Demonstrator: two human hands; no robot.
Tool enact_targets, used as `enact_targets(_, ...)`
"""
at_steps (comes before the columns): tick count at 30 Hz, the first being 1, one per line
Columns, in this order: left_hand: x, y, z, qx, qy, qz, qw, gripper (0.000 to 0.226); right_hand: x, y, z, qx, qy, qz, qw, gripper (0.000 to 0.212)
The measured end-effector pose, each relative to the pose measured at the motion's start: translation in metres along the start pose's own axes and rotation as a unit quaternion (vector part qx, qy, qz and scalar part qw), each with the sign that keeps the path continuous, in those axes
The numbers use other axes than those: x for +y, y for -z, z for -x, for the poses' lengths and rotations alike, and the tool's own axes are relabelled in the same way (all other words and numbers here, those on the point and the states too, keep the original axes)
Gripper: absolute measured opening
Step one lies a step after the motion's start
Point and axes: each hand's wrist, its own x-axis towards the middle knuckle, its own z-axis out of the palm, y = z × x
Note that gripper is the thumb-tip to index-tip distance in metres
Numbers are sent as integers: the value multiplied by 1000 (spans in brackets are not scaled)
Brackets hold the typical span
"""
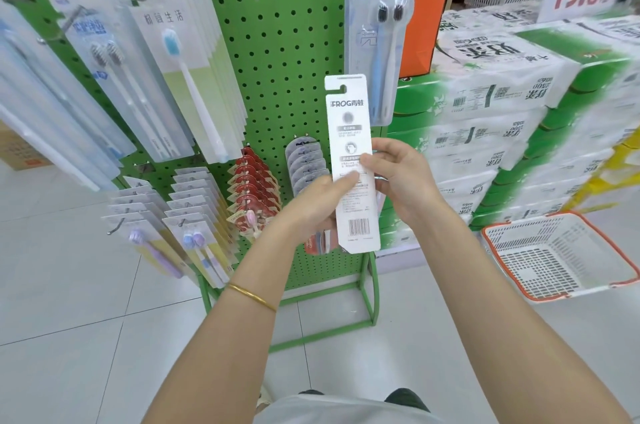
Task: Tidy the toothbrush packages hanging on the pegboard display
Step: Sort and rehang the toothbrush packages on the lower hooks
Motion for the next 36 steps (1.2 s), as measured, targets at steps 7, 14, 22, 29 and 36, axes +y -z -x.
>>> enact_targets(7,40,19,-6,108,-94,28,989,35,-2,0,5,-79,-4,-11,997,16)
enact_targets(14,62,28,-8,187,-165,56,967,13,0,1,5,-112,-11,-5,994,16)
enact_targets(22,68,29,-4,109,-173,200,958,12,5,2,5,-196,-87,-86,973,19)
enact_targets(29,88,38,10,56,-220,276,934,15,-4,-10,0,-355,-107,-180,911,60)
enact_targets(36,98,48,23,73,-282,188,938,38,-26,-43,4,-82,132,35,987,58)
